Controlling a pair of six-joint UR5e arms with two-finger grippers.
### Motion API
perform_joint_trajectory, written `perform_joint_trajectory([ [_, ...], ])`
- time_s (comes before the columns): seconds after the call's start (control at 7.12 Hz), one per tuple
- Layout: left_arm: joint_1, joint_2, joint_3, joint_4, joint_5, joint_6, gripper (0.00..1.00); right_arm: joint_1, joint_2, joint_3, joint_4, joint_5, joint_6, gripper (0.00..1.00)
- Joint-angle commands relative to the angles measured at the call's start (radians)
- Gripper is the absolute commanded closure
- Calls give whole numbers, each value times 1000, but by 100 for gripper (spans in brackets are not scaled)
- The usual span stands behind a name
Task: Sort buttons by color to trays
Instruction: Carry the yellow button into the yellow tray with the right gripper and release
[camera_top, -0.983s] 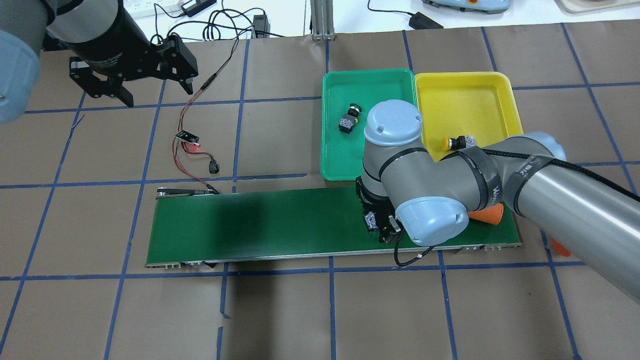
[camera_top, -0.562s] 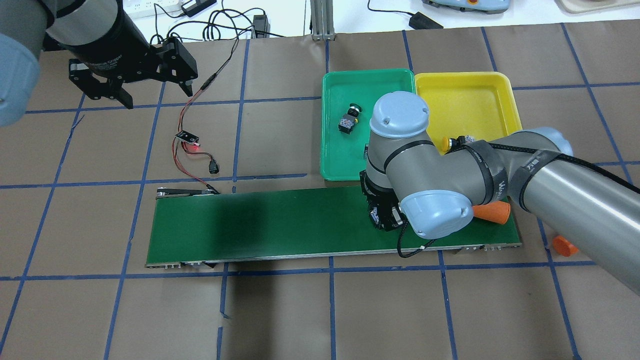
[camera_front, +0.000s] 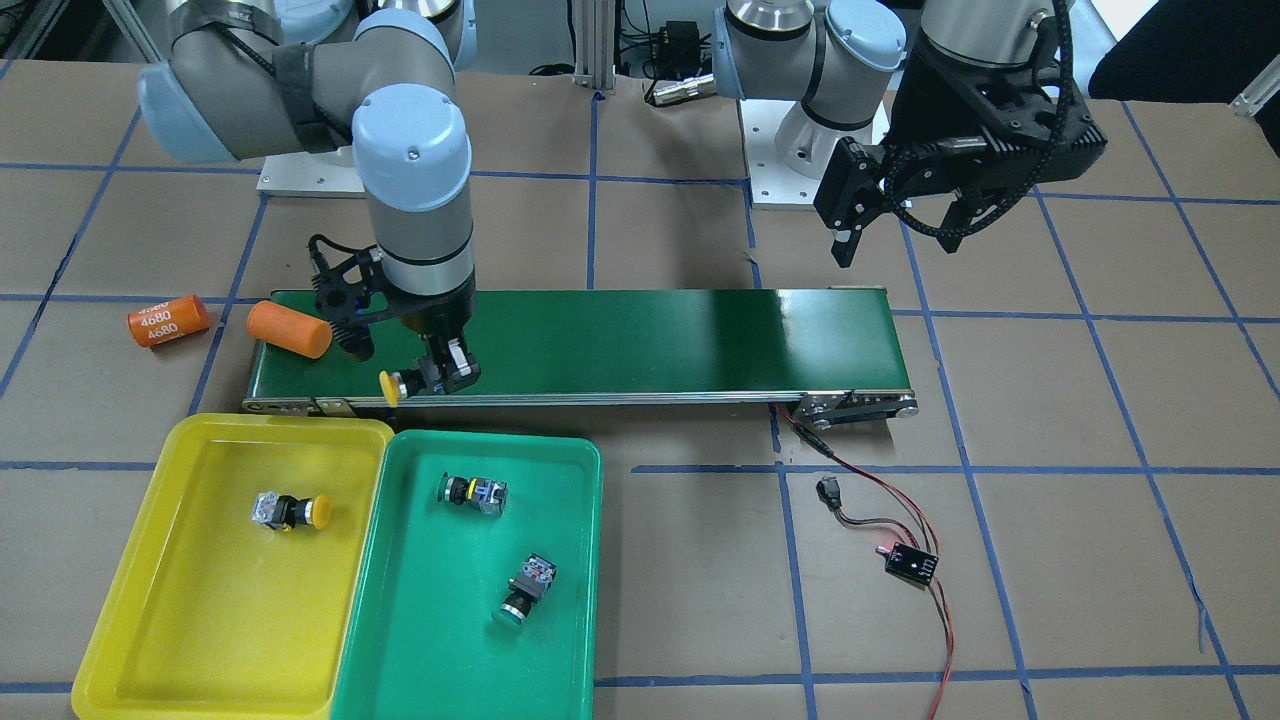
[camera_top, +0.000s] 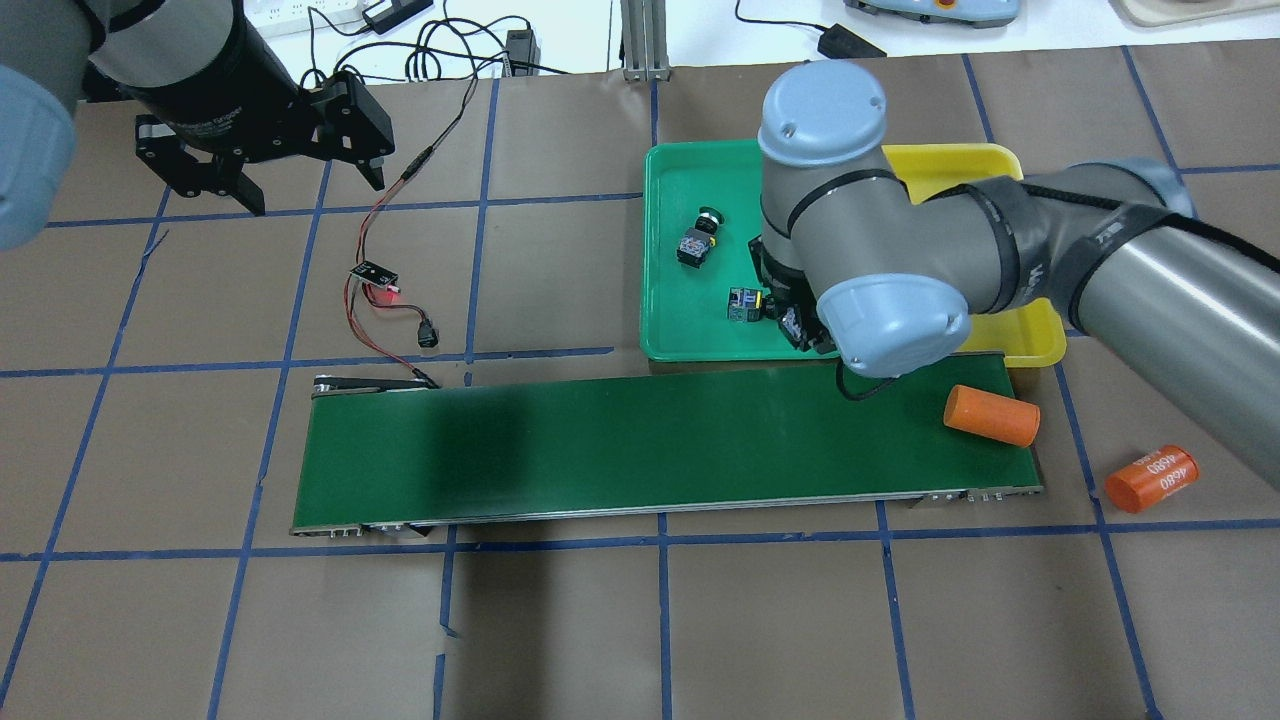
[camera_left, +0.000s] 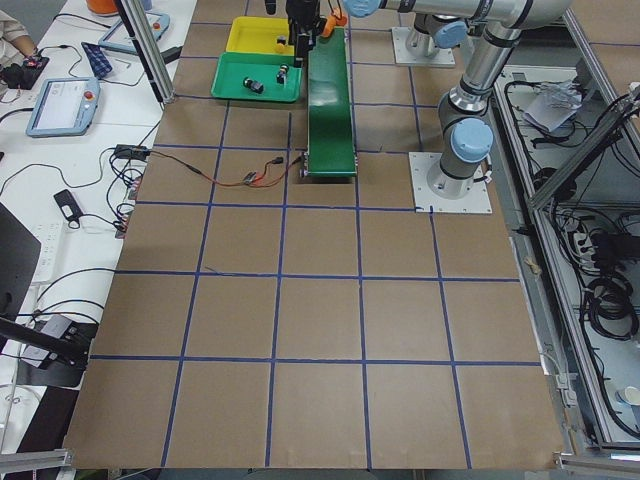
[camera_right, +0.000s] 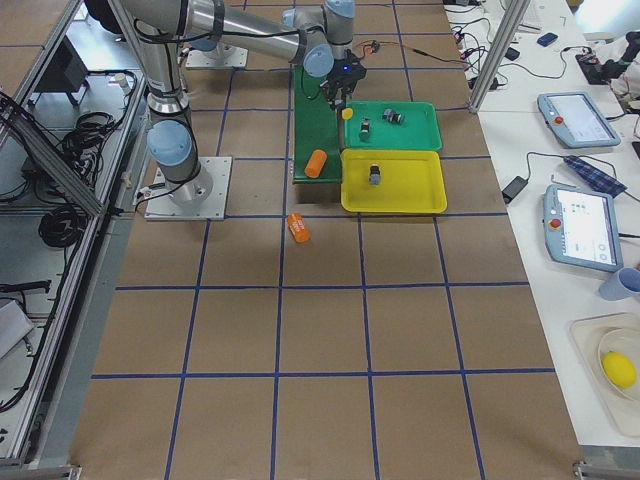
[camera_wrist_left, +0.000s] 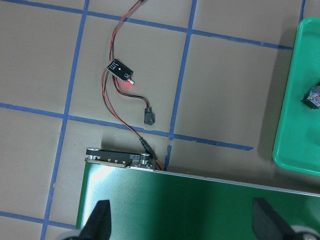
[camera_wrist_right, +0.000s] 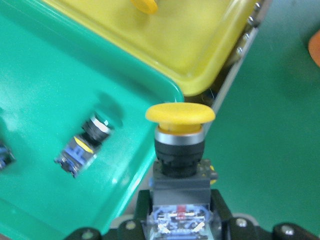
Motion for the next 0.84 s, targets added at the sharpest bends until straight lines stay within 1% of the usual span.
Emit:
perform_joint_trajectory([
  [0.0, -1, -11, 7, 0, 0, 1, 0, -118, 96, -120, 2, 2, -278, 100],
  [0.14, -3, -8, 7, 0, 2, -1, 0, -149, 136, -123, 1, 54, -302, 100],
  [0.28, -1, 2, -7, 0, 0, 1, 0, -178, 160, -140, 1, 78, -321, 100],
  [0.42, -1, -1, -7, 0, 0, 1, 0, -201, 186, -154, -30, 80, -380, 100],
  [0.56, -3, -1, -7, 0, 0, 1, 0, -213, 221, -156, -71, 79, -410, 100],
  [0.7, -1, -4, -2, 0, 0, 2, 0, -221, 235, -154, -86, 79, -412, 100],
])
